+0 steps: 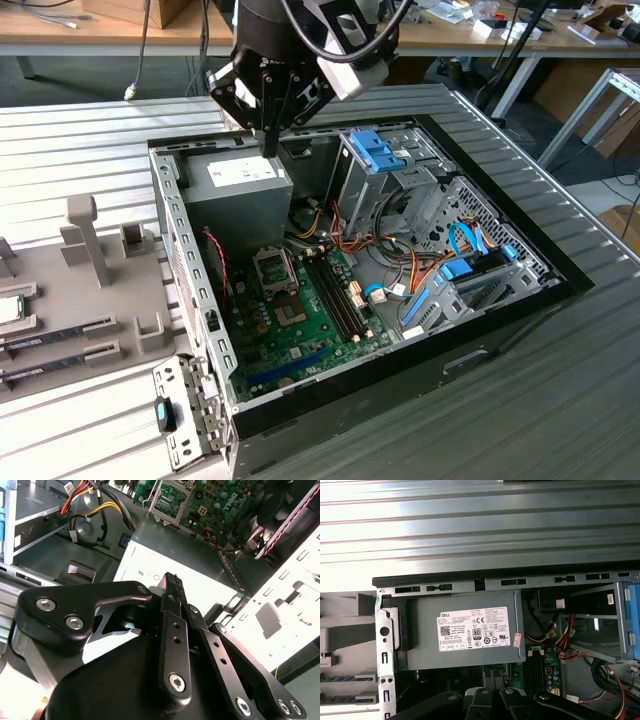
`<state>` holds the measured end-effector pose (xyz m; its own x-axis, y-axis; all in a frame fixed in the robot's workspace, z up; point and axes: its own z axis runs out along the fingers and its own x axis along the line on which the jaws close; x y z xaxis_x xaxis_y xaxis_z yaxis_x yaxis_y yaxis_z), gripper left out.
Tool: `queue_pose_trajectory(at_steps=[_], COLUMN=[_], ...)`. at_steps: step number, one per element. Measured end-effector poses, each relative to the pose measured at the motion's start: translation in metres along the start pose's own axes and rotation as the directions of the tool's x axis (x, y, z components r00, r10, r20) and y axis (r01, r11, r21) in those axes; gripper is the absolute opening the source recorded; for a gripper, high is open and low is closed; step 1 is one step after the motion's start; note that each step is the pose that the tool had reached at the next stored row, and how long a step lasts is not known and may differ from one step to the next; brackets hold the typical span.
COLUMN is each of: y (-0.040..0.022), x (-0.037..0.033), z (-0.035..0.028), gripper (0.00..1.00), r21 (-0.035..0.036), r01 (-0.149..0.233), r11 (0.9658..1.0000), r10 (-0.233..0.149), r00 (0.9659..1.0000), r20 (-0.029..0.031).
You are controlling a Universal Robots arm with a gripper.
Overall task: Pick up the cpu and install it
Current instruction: 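Reach for the cpu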
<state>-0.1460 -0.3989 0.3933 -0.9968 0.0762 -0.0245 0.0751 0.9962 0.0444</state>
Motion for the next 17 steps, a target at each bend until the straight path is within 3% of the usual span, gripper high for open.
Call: queue_pose_trajectory(at_steps=[17], y=[-0.0007], x=[0.009], z=[-0.0003], gripper=[0.11], r21=[0.0], r01=[0.0], r11=[1.0], r10=[0.0], r00=[1.0], r20=[0.0])
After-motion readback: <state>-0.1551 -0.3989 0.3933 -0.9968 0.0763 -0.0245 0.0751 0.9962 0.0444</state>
